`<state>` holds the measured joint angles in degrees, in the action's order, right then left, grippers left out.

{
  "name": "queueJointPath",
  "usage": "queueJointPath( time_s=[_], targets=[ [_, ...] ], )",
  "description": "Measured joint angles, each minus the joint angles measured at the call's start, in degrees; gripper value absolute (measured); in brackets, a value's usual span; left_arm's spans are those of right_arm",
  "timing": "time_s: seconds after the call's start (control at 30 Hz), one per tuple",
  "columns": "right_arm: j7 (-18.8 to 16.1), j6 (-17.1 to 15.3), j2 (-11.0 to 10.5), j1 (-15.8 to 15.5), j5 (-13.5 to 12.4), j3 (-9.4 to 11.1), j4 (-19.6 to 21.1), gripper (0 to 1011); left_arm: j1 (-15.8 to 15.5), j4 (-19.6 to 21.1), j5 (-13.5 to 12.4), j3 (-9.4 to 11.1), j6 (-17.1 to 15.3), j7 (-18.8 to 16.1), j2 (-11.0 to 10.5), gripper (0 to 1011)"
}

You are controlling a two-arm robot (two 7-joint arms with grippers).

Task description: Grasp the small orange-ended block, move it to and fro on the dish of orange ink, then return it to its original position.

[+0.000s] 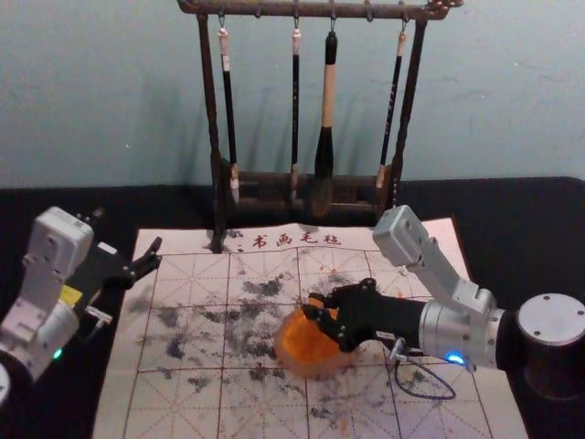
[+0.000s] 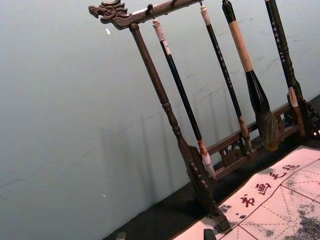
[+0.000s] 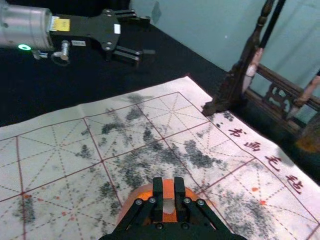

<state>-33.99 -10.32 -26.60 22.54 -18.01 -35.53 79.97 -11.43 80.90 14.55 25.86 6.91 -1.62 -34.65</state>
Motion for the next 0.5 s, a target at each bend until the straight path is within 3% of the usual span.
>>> queueJointPath(
  time_s=[0.5],
  targets=[
    [0.8, -0.99, -1.22, -0.66, 0.37, 1.66, 0.44, 81, 0.0, 0.0, 0.0, 0.0, 0.0, 0.0, 0.0, 1002]
  ],
)
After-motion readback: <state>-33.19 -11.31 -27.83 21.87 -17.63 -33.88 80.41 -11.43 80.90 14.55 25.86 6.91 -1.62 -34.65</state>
